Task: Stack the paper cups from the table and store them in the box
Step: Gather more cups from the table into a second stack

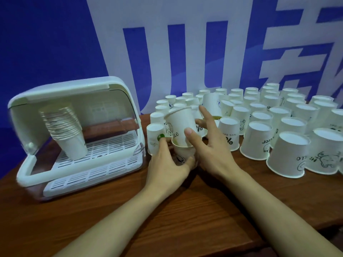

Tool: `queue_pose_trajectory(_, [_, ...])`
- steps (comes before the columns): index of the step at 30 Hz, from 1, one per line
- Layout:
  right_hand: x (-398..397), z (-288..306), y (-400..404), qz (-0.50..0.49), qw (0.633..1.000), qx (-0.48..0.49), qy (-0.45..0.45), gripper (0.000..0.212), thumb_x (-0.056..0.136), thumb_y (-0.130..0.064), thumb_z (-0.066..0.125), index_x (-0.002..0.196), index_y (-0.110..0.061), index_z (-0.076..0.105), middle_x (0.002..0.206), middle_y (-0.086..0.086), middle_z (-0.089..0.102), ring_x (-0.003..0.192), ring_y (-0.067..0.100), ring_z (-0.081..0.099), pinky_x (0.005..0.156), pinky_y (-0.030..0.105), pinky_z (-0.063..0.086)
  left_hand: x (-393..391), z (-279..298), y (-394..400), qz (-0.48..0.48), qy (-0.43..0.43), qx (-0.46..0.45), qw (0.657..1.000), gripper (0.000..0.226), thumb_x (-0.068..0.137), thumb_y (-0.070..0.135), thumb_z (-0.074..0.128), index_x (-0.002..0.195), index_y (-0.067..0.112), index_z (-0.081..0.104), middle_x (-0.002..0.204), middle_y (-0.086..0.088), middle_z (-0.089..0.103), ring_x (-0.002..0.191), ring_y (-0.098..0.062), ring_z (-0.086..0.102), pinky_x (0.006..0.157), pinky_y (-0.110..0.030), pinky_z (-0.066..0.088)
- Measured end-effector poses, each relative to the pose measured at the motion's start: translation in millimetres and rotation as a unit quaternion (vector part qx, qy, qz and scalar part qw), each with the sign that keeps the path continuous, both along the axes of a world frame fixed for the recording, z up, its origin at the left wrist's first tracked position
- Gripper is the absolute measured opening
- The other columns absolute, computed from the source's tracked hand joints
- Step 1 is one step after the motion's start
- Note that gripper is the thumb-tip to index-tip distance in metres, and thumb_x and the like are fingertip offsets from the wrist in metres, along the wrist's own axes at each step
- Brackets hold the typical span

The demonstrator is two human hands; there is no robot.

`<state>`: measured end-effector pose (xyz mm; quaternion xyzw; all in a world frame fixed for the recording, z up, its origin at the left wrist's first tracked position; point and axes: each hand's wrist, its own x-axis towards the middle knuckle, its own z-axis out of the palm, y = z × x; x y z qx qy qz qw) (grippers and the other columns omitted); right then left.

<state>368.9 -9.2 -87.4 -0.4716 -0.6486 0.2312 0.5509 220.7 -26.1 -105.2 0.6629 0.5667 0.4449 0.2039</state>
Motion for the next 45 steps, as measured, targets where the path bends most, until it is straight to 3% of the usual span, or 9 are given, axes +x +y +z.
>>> queue_pose_trajectory(4, [4,-3,3,-0.013,0.999,0.023,0.019,0.082,0.077,-0.059,0.062,0.152,-0.048,0.029,0.122,-0.026,0.053,0.127,0.012,0.052,0.110,0.052,0.041,-1,-1,2,-0.006,-0.012,-0.005,1.000,0.069,0.064,0.071,0.073,0.118,0.035,0.050,0.113,0.012,0.073,0.100,-0.007,0.071,0.090,-0.037,0.060])
queue_pose_trajectory(9, [7,-3,6,-0.024,0.996,0.051,0.061,0.064,0.084,-0.057,0.056,0.145,-0.046,0.039,0.129,-0.013,0.057,0.123,0.016,0.057,0.105,0.057,0.043,-2,-2,4,-0.017,0.005,-0.013,1.000,0.058,0.077,0.044,0.089,0.120,0.029,0.052,0.114,0.010,0.070,0.098,-0.006,0.067,0.087,-0.029,0.056])
queue_pose_trajectory(17, [4,-4,1,-0.126,0.969,0.060,-0.202,0.054,0.095,-0.047,0.029,0.122,-0.028,0.073,0.119,-0.010,0.072,0.134,0.015,0.038,0.099,0.032,0.019,-2,2,1,-0.028,-0.004,-0.015,0.999,0.065,0.067,0.054,0.086,0.118,0.030,0.053,0.109,0.009,0.071,0.094,-0.009,0.069,0.087,-0.037,0.060])
queue_pose_trajectory(24, [31,18,3,-0.179,0.947,0.072,-0.256,0.056,0.100,-0.047,0.029,0.148,-0.025,0.047,0.149,-0.002,0.053,0.145,0.017,0.034,0.106,0.040,0.023,-4,1,-2,-0.029,0.021,-0.005,0.999,0.061,0.071,0.060,0.080,0.117,0.032,0.052,0.109,0.014,0.068,0.093,-0.003,0.065,0.078,-0.027,0.055])
queue_pose_trajectory(28, [48,24,23,-0.302,0.864,-0.099,-0.390,0.088,0.089,-0.018,0.052,0.162,-0.018,0.003,0.169,0.010,0.019,0.157,0.034,-0.009,0.124,0.047,0.008,-3,2,1,-0.032,0.031,-0.014,0.999,0.062,0.074,0.060,0.081,0.122,0.035,0.051,0.111,0.016,0.065,0.096,-0.001,0.063,0.082,-0.028,0.056])
queue_pose_trajectory(30, [48,18,27,-0.317,0.846,-0.109,-0.414,0.095,0.086,-0.015,0.055,0.162,-0.019,-0.001,0.165,0.010,0.025,0.156,0.038,-0.010,0.125,0.047,0.004,-3,3,3,-0.031,0.036,-0.011,0.999,0.061,0.075,0.059,0.081,0.122,0.035,0.051,0.110,0.016,0.065,0.095,-0.002,0.063,0.082,-0.030,0.057])
queue_pose_trajectory(37, [53,24,18,-0.364,0.895,0.104,-0.237,0.060,0.072,-0.029,0.084,0.128,-0.019,0.063,0.119,0.014,0.045,0.114,0.034,0.042,0.090,0.040,0.036,-3,-1,4,-0.023,0.037,0.000,0.999,0.059,0.075,0.058,0.083,0.120,0.035,0.052,0.107,0.016,0.066,0.092,-0.003,0.065,0.078,-0.030,0.056])
queue_pose_trajectory(41, [48,34,5,-0.253,0.957,0.143,0.014,0.060,0.065,-0.040,0.092,0.115,-0.025,0.063,0.116,-0.004,0.051,0.102,0.007,0.050,0.088,0.016,0.043,-2,-3,6,-0.021,0.033,0.001,0.999,0.059,0.073,0.060,0.082,0.118,0.035,0.054,0.104,0.015,0.068,0.089,-0.004,0.065,0.074,-0.026,0.053])
queue_pose_trajectory(45, [22,36,-9,-0.148,0.979,0.081,0.113,0.071,0.057,-0.034,0.096,0.105,-0.029,0.044,0.101,-0.008,0.060,0.087,0.008,0.064,0.076,0.039,0.056,-1,-3,7,-0.019,0.033,0.001,0.999,0.061,0.074,0.063,0.081,0.120,0.035,0.053,0.104,0.015,0.068,0.091,-0.003,0.066,0.080,-0.032,0.058])
